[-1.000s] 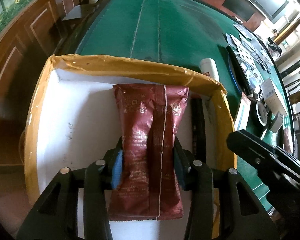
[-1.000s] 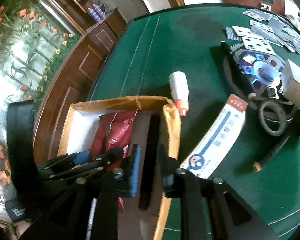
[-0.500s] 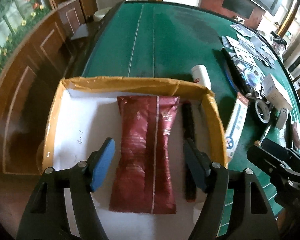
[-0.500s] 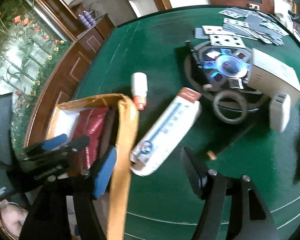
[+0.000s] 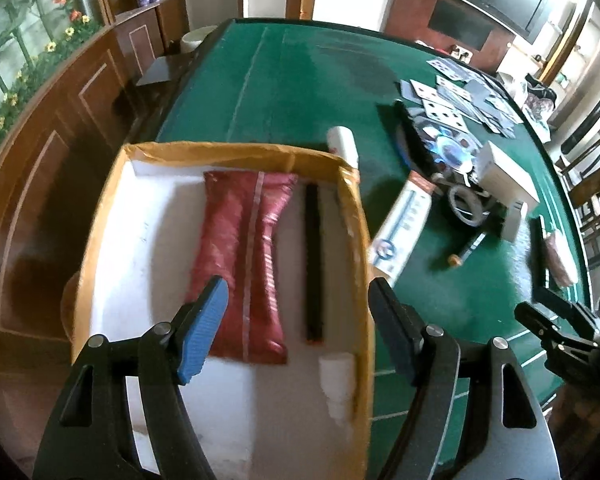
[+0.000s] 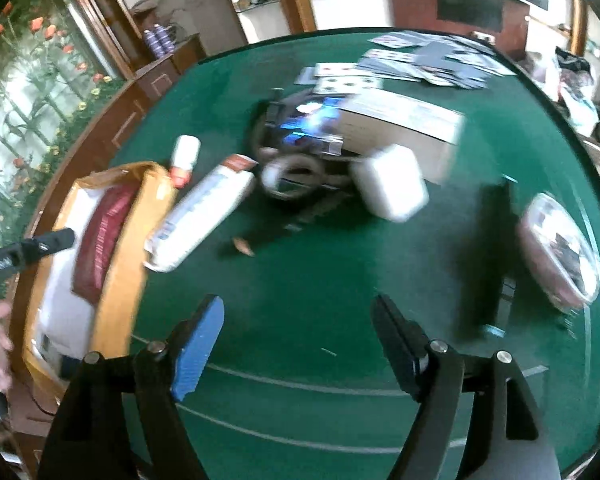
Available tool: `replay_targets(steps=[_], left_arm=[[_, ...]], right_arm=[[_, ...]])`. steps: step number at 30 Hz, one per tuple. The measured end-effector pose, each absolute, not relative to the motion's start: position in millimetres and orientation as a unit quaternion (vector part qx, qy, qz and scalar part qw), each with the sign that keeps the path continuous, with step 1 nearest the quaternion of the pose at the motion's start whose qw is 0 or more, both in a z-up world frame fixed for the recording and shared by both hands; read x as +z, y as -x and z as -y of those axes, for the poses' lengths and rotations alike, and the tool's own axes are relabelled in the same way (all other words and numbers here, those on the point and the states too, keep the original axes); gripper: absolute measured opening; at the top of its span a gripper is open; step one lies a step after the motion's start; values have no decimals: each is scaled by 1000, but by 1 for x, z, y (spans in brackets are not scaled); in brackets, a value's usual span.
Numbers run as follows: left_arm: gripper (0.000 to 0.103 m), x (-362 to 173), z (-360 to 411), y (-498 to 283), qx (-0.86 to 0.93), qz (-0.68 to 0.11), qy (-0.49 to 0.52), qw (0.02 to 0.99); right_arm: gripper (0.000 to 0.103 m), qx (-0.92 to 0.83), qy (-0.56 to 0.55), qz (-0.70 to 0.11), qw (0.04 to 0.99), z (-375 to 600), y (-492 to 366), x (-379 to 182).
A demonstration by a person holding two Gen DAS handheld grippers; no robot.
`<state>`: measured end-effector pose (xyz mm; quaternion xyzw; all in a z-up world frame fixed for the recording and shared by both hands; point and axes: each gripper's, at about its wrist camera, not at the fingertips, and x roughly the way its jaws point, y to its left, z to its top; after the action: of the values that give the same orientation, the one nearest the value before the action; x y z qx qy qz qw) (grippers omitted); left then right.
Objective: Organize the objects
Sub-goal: 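Lower the red packet and marker into the tray and open both tools, then grasp the white medicine box with the left tool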
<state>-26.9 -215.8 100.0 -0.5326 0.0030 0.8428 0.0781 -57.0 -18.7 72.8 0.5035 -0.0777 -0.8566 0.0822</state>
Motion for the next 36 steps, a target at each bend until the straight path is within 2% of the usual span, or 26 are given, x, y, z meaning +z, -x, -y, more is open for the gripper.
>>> replay_targets(steps=[7,8,12,16,24,28,30,31,32,36], left_arm=[[76,101,173,30,835,-29,539,104],[78,101,163,34,832,-37,541,113],[80,94,124,50,815,-91,552,149],[80,72,90,77,800,-147,560,158],[80,30,69,102,775,-208,576,155],[79,16,71,104,764,-209,590,157],[60,18,75,105,764,-185,595,167],[54,20,76,106,763,-174,598,172],[43,21,76,104,764,-168,598,175],[40,25,73,94,769,-179,591,166]], right_arm=[[78,-851,-513,95,55,-35,28,63],[78,-851,-513,96,55,-38,25,64],[78,-855,-507,95,54,-55,18,71],[78,-861,-497,94,45,-70,11,80],[78,-864,-491,111,4,-111,-9,85],[78,-862,-492,125,-11,-126,-13,84],[78,-862,-490,127,-13,-130,-14,85],[78,-862,-490,128,-13,-132,-13,85],[78,-863,-489,129,-13,-134,-12,86],[78,-865,-485,130,-10,-145,-7,88]])
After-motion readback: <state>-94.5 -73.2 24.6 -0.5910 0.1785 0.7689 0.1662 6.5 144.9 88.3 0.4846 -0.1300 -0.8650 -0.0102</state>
